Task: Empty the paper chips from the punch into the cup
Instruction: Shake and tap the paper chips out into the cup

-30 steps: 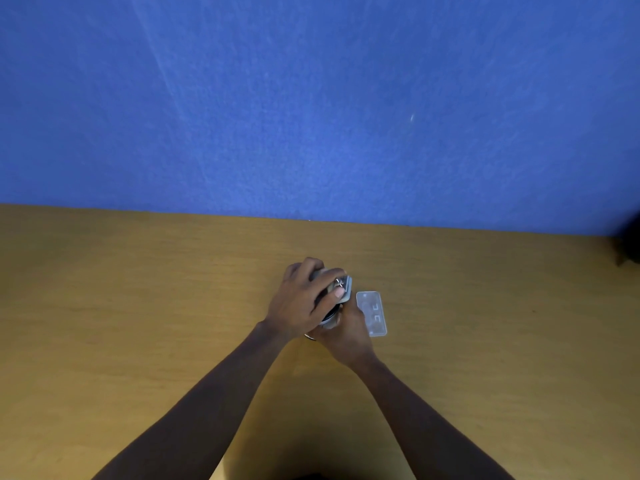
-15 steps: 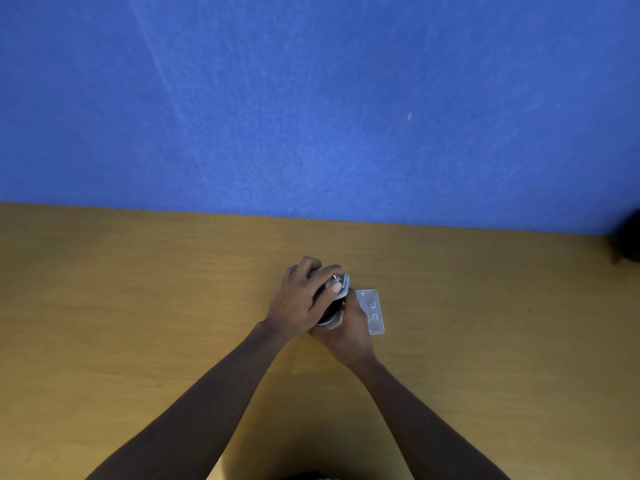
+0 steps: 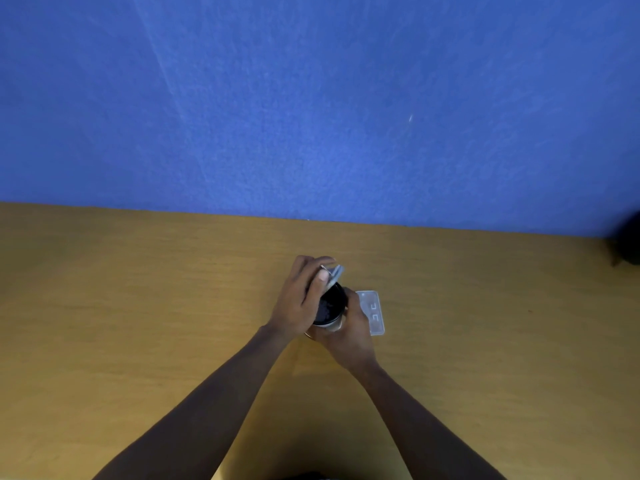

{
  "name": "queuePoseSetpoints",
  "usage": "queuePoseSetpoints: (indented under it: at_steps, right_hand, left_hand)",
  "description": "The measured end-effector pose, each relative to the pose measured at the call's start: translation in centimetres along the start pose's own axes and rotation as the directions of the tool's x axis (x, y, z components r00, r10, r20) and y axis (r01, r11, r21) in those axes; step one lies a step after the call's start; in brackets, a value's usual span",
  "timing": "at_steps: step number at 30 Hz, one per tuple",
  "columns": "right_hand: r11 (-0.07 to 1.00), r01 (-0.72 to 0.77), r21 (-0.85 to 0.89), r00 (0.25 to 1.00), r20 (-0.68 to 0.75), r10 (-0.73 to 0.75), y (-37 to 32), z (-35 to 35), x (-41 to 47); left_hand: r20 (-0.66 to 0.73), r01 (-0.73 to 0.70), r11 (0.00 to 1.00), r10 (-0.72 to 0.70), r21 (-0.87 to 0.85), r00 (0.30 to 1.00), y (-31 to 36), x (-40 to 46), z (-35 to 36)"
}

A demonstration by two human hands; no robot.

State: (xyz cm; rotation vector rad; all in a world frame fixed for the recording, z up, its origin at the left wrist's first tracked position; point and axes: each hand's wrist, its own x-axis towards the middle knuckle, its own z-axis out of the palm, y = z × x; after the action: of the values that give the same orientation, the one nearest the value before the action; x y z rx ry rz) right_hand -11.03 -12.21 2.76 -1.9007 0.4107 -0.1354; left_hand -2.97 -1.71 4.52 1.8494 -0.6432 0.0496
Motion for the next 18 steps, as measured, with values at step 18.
queuePoseSetpoints:
  at_steps: [18]
  right_hand:
    - [0.999, 0.03, -0.035, 0.999, -0.011, -0.031, 0.0, -1.0, -1.1]
  left_hand:
    - [0.12, 0.485, 0.321, -0.724, -0.813, 0.68, 0.6, 1.1, -0.4]
